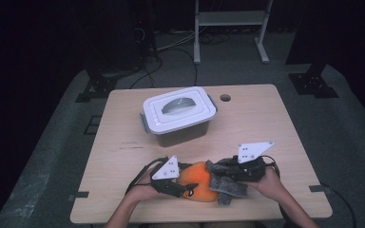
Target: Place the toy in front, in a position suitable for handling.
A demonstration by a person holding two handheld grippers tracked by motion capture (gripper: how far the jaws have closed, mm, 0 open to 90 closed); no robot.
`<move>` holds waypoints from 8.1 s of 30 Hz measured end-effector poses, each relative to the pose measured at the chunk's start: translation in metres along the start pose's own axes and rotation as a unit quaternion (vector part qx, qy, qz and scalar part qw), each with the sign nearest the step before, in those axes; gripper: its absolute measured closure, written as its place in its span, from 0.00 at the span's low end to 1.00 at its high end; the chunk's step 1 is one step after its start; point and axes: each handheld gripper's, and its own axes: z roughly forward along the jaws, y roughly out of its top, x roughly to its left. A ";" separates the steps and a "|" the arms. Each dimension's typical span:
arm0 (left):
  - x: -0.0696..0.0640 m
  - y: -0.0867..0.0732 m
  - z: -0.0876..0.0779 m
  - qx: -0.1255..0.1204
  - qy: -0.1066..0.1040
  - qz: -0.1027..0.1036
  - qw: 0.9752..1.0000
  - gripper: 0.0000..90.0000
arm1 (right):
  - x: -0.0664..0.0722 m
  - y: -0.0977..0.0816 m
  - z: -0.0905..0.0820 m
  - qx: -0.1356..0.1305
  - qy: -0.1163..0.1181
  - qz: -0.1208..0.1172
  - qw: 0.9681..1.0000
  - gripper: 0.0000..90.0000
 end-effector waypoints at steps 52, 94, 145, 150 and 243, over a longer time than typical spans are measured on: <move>-0.012 0.015 0.012 -0.022 0.042 -0.005 0.999 0.41 | 0.000 0.020 -0.003 0.020 -0.001 -0.026 0.999 0.86; -0.006 0.015 0.011 -0.031 0.003 -0.026 0.999 0.15 | 0.006 0.024 0.007 0.032 0.021 -0.025 0.999 0.86; -0.008 0.010 0.015 -0.033 0.034 -0.013 0.999 0.41 | 0.003 -0.011 -0.023 -0.009 -0.011 0.018 1.000 0.86; -0.010 0.013 0.017 -0.031 0.027 -0.006 0.999 0.40 | 0.000 -0.021 -0.037 -0.002 -0.026 0.037 0.999 0.86; -0.007 0.012 0.012 -0.030 0.046 -0.020 0.998 0.42 | -0.017 0.020 -0.019 0.046 -0.021 -0.004 0.999 0.86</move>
